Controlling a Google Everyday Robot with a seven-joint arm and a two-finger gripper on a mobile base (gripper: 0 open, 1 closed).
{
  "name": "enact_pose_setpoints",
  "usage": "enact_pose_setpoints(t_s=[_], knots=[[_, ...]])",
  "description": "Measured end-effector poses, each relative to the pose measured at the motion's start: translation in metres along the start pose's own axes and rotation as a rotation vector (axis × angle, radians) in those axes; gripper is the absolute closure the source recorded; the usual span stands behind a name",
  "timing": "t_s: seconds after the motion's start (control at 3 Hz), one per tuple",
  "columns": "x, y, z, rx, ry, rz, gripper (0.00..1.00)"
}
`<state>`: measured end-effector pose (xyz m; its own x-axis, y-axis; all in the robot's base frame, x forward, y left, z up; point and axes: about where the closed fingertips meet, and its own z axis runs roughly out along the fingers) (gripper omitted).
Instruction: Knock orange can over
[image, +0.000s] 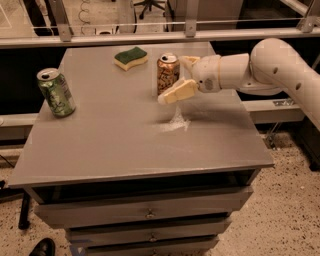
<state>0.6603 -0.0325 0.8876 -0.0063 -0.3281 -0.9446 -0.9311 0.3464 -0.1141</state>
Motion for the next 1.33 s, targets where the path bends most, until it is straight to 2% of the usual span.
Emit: enact_pose_setpoints(t_s=[0.67, 1.0, 1.33], knots=[[-0.038, 0.090, 0.026, -0.217, -0.056, 0.012, 0.00], [-0.054, 0.114, 0.028, -0.273, -0.074, -0.003, 0.00], [-0.058, 0.120, 0.024, -0.280, -0.074, -0.016, 0.00]])
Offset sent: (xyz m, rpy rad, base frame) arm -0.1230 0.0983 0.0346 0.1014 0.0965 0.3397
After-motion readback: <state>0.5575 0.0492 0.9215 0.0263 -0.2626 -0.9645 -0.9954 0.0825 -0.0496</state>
